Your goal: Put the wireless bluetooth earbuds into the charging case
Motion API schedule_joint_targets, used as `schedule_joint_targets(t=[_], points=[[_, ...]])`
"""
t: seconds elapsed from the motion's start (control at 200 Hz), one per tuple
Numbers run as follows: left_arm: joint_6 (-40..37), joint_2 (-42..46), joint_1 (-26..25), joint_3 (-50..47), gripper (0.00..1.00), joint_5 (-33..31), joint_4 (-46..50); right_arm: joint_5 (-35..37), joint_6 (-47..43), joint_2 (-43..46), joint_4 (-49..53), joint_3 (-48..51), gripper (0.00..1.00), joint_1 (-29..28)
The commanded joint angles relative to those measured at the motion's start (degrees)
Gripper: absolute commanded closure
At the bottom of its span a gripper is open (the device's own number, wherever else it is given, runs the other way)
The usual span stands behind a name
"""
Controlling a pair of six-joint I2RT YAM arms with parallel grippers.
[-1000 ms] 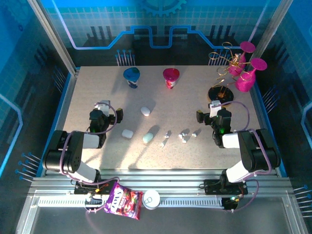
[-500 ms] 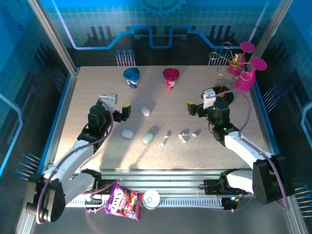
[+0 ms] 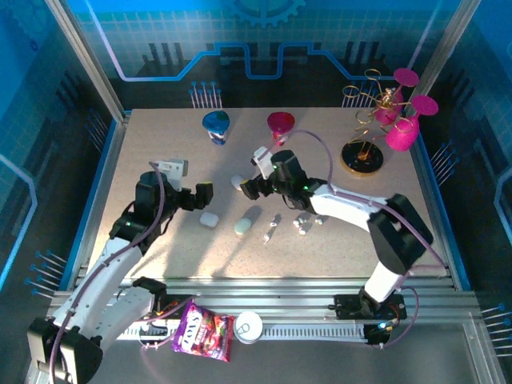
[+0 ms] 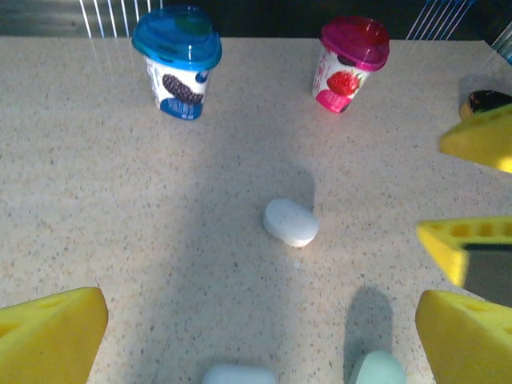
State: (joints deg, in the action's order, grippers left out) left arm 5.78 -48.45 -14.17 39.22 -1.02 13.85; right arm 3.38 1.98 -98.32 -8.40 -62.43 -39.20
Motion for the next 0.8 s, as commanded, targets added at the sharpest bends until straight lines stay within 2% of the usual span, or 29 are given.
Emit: schedule_joint_targets(t=[0.0, 0.32, 0.485, 0.625, 0.795], points=[[2.39, 2.43, -0.22, -1.57, 0.01, 0.46, 4.0, 0.11, 0.28, -6.44, 7.1, -6.86, 0.07, -0.6], [3.83, 5.33, -0.24, -4.08, 0.01, -0.67, 4.9, 3.49, 3.3, -22.29, 23.94, -27.06, 0.09, -2.85], [4.25, 5.22, -0.24, -4.51, 0.01, -0.23, 4.93, 5.06, 5.8, -29.24, 32.62, -37.11, 0.2, -4.2], [3.96, 5.29, -0.24, -4.42, 0.01, -0.32, 5.66, 6.35, 7.37, -33.73, 40.3, -44.57, 0.25, -4.57], [4.15, 5.38, -0.24, -4.64, 0.01, 0.01, 5.87, 6.08, 7.85, -37.22, 44.88, -49.53, 0.31, -4.44]])
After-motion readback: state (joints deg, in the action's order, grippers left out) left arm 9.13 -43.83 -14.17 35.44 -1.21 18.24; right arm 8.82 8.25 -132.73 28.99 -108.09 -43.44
